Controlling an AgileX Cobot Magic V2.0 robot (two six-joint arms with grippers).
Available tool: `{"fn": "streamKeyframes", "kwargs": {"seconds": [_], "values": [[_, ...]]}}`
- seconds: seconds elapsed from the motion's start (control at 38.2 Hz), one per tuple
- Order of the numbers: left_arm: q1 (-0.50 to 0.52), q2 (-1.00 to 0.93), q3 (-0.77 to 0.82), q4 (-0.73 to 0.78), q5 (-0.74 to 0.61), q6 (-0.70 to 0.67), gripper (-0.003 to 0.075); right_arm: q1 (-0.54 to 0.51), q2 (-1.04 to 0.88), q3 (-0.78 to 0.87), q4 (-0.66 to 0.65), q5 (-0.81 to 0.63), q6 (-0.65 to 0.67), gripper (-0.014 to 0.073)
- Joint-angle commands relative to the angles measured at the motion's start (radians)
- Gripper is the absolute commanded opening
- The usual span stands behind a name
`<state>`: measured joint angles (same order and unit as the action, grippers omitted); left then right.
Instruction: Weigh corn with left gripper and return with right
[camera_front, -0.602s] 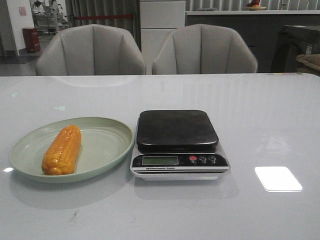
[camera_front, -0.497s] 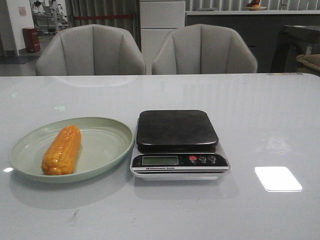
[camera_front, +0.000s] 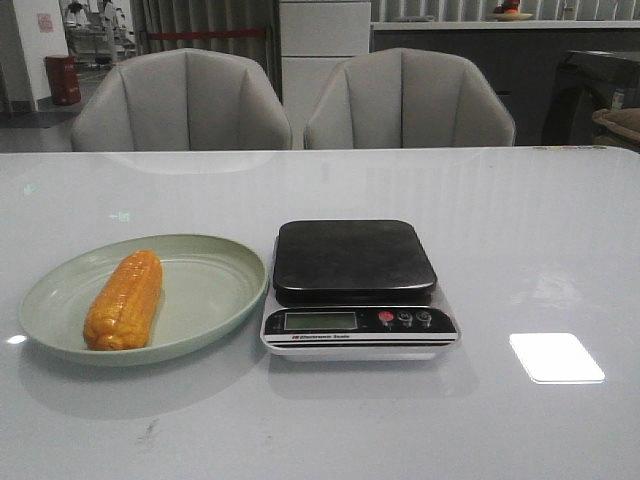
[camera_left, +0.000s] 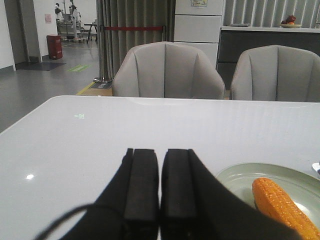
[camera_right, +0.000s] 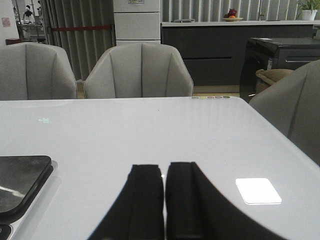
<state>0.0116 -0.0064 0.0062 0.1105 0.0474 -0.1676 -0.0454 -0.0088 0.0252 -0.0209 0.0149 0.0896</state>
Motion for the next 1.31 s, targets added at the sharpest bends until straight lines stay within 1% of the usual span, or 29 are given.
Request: {"fn": "streamKeyframes", "kwargs": {"seconds": [0.0, 0.08, 0.21, 0.26, 0.34, 0.39, 0.42, 0.44, 0.5, 0.6, 0.65, 0.73, 0.76, 0.84, 0.99, 1.1, 1.18, 1.28], "values": [[0.001, -0.019, 0.031, -0.001, -0.074, -0.009, 0.0113, -0.004, -0.019, 0.011, -0.012, -0.076, -0.002, 0.0190], [0.001, -0.019, 0.031, -0.001, -0.076, -0.009, 0.0113, -0.004, -0.019, 0.011, -0.012, -0.076, -0.002, 0.0190], [0.001, -0.019, 0.031, 0.002, -0.167, -0.009, 0.0113, -0.004, -0.019, 0.011, -0.012, -0.076, -0.002, 0.0190], [0.001, -0.019, 0.031, 0.002, -0.219, -0.009, 0.0113, -0.004, -0.019, 0.011, -0.012, -0.076, -0.002, 0.0190], [0.001, -0.019, 0.027, 0.002, -0.377, -0.009, 0.0113, -0.004, -0.019, 0.011, -0.012, -0.076, -0.002, 0.0190], [0.001, -0.019, 0.015, 0.002, -0.438, -0.009, 0.0113, -0.004, -0.019, 0.011, -0.012, -0.076, -0.002, 0.0190], [0.001, -0.019, -0.001, 0.000, -0.445, -0.009, 0.0113, -0.004, -0.019, 0.011, -0.012, -0.076, -0.002, 0.0190], [0.001, -0.019, -0.018, -0.002, -0.437, -0.009, 0.0113, -0.004, -0.019, 0.011, -0.012, -0.076, -0.002, 0.0190], [0.001, -0.008, -0.072, -0.002, -0.381, -0.009, 0.0113, -0.004, -0.019, 0.011, -0.012, -0.076, -0.002, 0.0190], [-0.001, 0.046, -0.219, -0.002, -0.190, -0.009, 0.0113, -0.004, -0.019, 0.011, -0.012, -0.076, -0.002, 0.0190], [-0.001, 0.088, -0.302, -0.026, -0.099, -0.011, 0.0113, -0.004, -0.019, 0.011, -0.012, -0.076, -0.002, 0.0190], [-0.001, 0.146, -0.385, -0.069, 0.002, -0.011, 0.0113, -0.004, -0.019, 0.011, -0.012, -0.076, -0.002, 0.0190], [-0.001, 0.166, -0.409, -0.084, 0.060, -0.011, 0.0113, -0.004, -0.019, 0.011, -0.012, -0.076, -0.002, 0.0190], [-0.001, 0.202, -0.444, -0.092, 0.144, -0.011, 0.0113, -0.004, -0.019, 0.011, -0.012, -0.076, -0.002, 0.0190], [-0.001, 0.217, -0.447, -0.092, 0.184, -0.011, 0.0113, -0.004, -0.019, 0.011, -0.012, -0.076, -0.002, 0.0190], [-0.005, 0.217, -0.433, -0.103, 0.182, -0.011, 0.0113, -0.004, -0.019, 0.011, -0.012, -0.076, -0.002, 0.0190], [-0.034, 0.219, -0.419, -0.105, 0.193, -0.011, 0.0114, -0.004, -0.019, 0.011, -0.012, -0.076, -0.002, 0.0190], [-0.085, 0.248, -0.419, -0.088, 0.257, -0.011, 0.0114, -0.004, -0.019, 0.011, -0.012, -0.076, -0.002, 0.0190]]}}
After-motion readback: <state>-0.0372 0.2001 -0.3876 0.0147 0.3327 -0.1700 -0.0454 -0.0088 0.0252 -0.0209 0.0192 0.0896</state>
